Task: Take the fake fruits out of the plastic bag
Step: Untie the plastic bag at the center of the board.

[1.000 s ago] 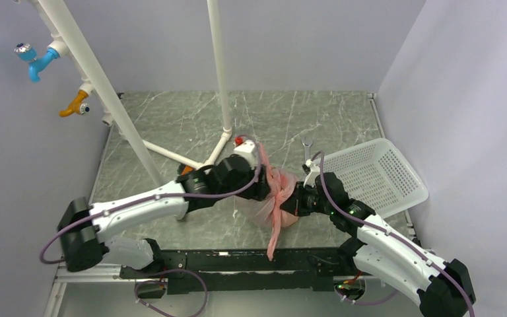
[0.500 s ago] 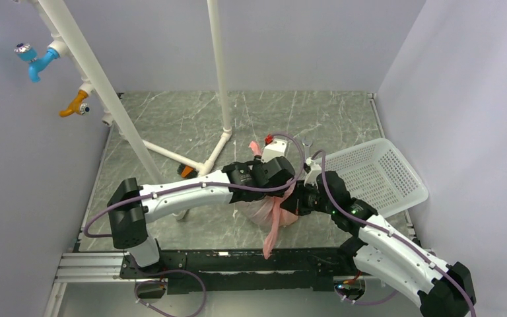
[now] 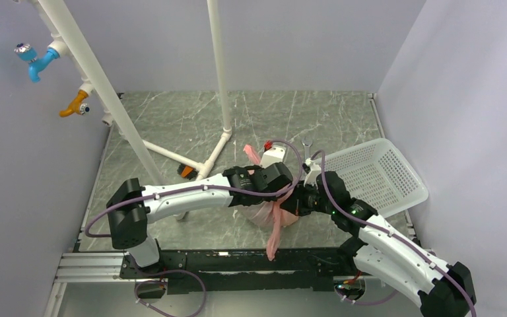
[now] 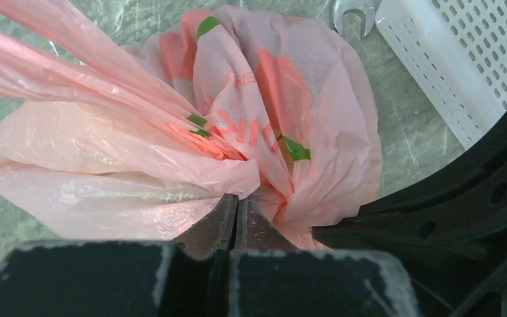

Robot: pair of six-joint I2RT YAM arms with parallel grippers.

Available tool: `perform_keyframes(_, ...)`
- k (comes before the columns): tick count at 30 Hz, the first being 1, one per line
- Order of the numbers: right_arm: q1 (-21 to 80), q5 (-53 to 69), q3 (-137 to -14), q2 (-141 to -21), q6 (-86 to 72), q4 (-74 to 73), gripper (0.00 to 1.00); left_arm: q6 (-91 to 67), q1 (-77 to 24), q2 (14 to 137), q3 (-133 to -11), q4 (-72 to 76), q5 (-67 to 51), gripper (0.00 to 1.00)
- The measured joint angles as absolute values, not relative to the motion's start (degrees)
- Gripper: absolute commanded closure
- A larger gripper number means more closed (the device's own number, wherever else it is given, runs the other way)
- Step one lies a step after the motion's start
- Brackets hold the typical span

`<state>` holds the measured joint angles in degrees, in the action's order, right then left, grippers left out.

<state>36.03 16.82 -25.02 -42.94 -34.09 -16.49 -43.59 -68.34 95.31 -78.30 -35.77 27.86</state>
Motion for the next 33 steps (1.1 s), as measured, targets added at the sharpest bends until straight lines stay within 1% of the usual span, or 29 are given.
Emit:
perform_keyframes(3,36.0,16.3,-25.0,-42.4,-34.1,-16.6,1.0,-43.3,-68.3,94.2,-77.8,-36.2,28.4,1.0)
perform_keyframes(6,36.1,15.0,-25.1,-41.6,-34.1,-16.6,1.0,-44.0,-68.3,90.3,-75.7,-37.1,29.8,1.0)
perform_keyframes(10,36.2,13.3,-25.4,-40.4,-34.2,-16.9,1.0,-45.2,-68.1,82.3,-70.8,-38.5,32.6,1.0)
perform_keyframes(14,36.2,8.5,-25.4,-37.3,-35.7,-20.4,1.0,-46.3,-67.5,72.1,-63.6,-39.2,35.9,1.0)
perform_keyframes(17,36.2,5.5,-25.3,-34.0,-36.7,-22.5,0.92,-46.4,-67.3,64.9,-58.3,-38.5,36.8,1.0)
perform_keyframes(19,36.2,5.2,-25.3,-32.9,-36.9,-22.7,0.85,-46.5,-67.2,60.8,-54.6,-37.5,36.8,1.0)
perform_keyframes(20,36.2,6.0,-25.3,-32.8,-36.3,-22.5,0.8,-46.9,-67.2,58.9,-52.7,-36.5,36.7,1.0)
perform_keyframes(22,36.2,8.1,-25.4,-32.7,-35.0,-22.2,0.65,-48.1,-67.2,56.0,-49.2,-34.5,36.1,1.0)
perform_keyframes(24,36.2,9.8,-25.5,-31.9,-33.2,-22.2,0.57,-49.2,-67.1,54.5,-46.5,-32.8,35.3,1.0)
perform_keyframes(27,36.2,12.4,-27.8,-30.0,-29.4,-23.1,0.55,-51.1,-67.1,53.9,-43.6,-30.2,34.0,1.0)
perform_keyframes(28,36.2,13.4,-30.2,-30.0,-27.7,-23.7,0.54,-51.9,-67.1,54.2,-43.4,-30.0,33.6,1.0)
perform_keyframes(31,36.2,15.9,-37.0,-31.3,-23.8,-24.2,0.48,-53.4,-67.1,55.7,-44.1,-30.5,33.2,1.0)
perform_keyframes(33,36.5,17.6,-40.4,-32.6,-21.8,-24.1,0.47,-53.9,-67.1,56.7,-45.0,-31.1,32.9,1.0)
